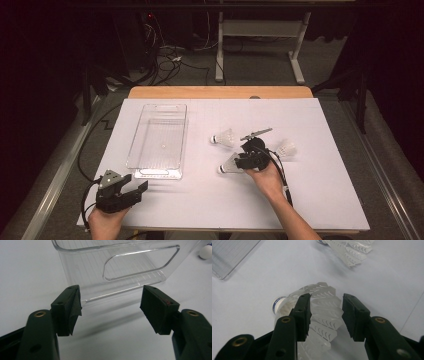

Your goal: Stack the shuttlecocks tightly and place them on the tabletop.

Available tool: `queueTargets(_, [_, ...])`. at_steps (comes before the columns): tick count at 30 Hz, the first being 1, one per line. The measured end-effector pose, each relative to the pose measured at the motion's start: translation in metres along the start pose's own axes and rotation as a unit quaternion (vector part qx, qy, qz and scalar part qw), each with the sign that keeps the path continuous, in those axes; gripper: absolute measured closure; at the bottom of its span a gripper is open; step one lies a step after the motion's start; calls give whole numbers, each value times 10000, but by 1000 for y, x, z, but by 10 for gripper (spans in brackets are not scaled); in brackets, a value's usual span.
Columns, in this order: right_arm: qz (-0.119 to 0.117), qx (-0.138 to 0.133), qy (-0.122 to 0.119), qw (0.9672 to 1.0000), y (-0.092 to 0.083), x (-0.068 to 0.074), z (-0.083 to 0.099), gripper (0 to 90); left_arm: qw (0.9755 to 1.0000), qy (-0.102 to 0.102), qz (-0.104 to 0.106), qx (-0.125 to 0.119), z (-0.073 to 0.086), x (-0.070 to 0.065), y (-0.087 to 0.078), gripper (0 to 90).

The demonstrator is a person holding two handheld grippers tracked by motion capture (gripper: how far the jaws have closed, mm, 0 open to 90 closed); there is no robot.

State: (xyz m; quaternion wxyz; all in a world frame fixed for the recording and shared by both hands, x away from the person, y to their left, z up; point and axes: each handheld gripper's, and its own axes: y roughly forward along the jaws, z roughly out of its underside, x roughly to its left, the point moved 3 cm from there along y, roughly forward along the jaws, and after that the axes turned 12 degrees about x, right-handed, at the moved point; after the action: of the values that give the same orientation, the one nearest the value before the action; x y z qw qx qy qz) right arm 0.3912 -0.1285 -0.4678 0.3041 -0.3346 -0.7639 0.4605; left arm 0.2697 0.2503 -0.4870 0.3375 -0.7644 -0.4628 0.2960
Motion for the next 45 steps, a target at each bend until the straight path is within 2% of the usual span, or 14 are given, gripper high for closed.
queueTargets(13, [119,-117,24,9999,-7,-5,2,570,10000,-46,25,-27,1,1,-1,336])
queueTargets(19, [206,-158,117,9996,-11,-13,7,571,10000,10,24,19,-1,0,2,336])
queueTargets(21, [211,-165,180,9995,-11,-16,8,570,10000,-1,37,26,-1,1,1,337])
queueTargets(32, [143,-270,201,9993,-15,-17,11,571,10000,41,54,39,-2,-1,3,336])
queueTargets(35, [125,-297,192,9993,-15,-17,11,572,10000,24,44,-43,0,-1,-2,337])
queueTargets(39, [195,-346,176,9991,-16,-19,10,571,9999,-45,48,-124,2,2,-5,337])
queueTargets(45, [244,-468,266,9983,-23,-24,15,570,9999,-42,111,-76,1,2,-3,337])
